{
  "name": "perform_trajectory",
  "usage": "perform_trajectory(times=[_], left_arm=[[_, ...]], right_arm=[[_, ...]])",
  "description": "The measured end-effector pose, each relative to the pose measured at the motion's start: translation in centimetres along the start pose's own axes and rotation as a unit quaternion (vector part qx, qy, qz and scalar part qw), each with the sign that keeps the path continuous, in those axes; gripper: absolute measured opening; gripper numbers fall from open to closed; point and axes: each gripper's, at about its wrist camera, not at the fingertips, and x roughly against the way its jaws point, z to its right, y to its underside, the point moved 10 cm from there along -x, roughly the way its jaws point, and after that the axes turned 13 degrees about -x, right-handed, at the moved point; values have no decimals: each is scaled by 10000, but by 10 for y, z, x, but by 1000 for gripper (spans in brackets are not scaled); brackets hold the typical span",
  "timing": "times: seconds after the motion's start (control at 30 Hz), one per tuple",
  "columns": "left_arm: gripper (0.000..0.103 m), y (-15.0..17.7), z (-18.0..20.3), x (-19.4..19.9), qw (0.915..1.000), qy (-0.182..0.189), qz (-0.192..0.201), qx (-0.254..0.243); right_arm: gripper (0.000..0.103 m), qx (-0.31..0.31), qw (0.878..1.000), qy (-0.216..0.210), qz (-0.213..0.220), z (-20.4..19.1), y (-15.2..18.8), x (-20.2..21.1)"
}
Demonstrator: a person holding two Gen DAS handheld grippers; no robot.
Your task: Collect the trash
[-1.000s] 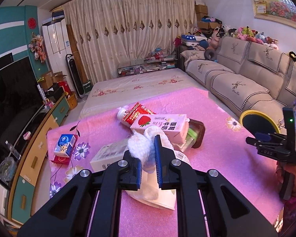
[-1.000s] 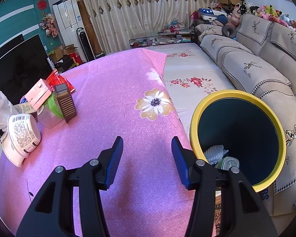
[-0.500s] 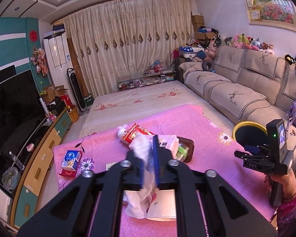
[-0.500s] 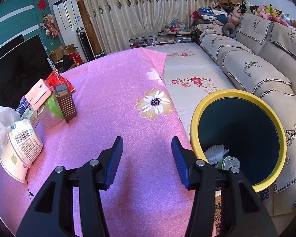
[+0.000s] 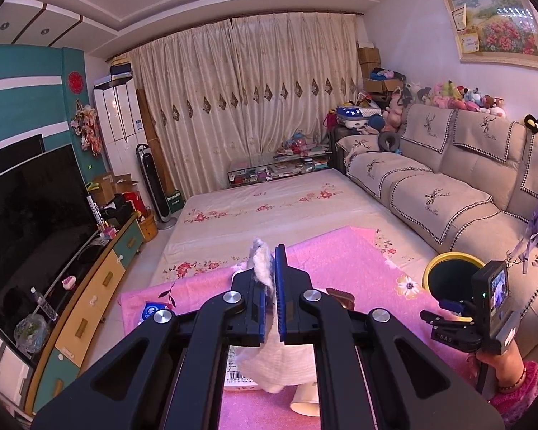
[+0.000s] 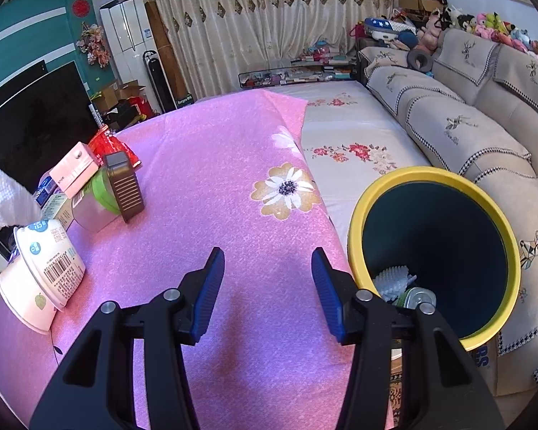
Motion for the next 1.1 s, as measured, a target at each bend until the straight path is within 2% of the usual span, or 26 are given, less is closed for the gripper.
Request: perform_trajectory(times=[0.27,0.47,0.63,0.83,0.97,1.1], left_arm=[[6,-48,22,39,9987,83,398,-296],[6,-75,68,49,9957,554,539,-504],[6,-91,136,28,9891,1219,504,-654],[6,-114,219,0,9780,1820,479,-897],[6,-132,280,-30,9682,2216,400,-1090],[6,-134,340,-67,9589,2546,185,-1241]], right_arm=[[49,-92,9990,-77,427,17,-19,45],[49,-252,9972,134,692,59,-28,77],[49,-415,9963,322,675,98,-20,88],[49,-695,9940,534,658,148,-15,96],[49,-922,9911,668,688,182,-16,100],[49,-1134,9879,780,713,214,-15,104]])
